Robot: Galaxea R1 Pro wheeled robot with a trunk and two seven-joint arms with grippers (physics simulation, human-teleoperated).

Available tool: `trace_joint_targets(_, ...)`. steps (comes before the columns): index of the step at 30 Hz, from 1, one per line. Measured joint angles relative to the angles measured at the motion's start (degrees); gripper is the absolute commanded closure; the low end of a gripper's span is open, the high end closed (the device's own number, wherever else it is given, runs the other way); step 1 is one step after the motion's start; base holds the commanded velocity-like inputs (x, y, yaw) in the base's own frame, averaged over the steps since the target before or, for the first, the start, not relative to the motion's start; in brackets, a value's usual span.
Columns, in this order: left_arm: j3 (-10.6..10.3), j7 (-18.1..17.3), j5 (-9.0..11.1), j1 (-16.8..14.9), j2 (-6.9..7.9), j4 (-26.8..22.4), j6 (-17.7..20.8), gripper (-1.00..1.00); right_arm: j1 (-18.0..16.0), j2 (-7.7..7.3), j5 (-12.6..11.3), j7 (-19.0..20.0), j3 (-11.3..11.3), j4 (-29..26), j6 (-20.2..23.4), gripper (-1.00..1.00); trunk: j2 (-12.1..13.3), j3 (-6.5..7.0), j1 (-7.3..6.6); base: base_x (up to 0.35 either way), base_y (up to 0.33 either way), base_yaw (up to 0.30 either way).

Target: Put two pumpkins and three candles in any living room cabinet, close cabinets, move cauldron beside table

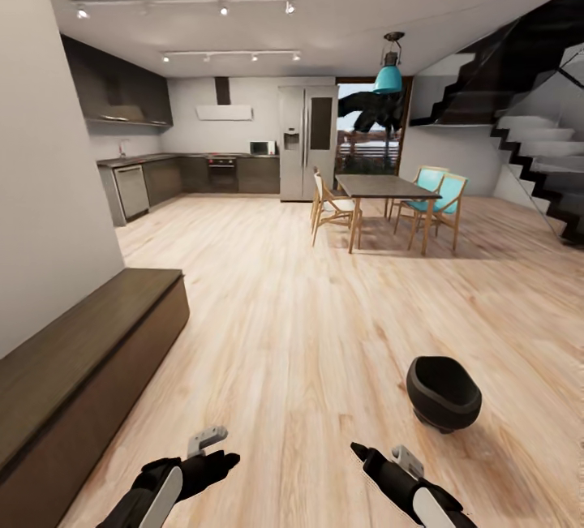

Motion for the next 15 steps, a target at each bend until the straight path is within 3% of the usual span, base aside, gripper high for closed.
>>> trace_joint_targets(7,0.00,0.04,0.05,0.00,0.00,-0.01,0.01,-1.00,0.00,-0.03,0.10,0.01,0.03,0.01,-0.01,-1.00,0.00,0.00,0.00,0.334,0.036,-0.286)
trace_joint_targets(15,0.01,0.03,0.10,0.00,0.00,-0.02,0.02,-1.00,0.00,0.02,0.15,0.02,0.08,0.02,-0.02,-1.00,0.00,-0.04,0.01,0.274,0.213,-0.280)
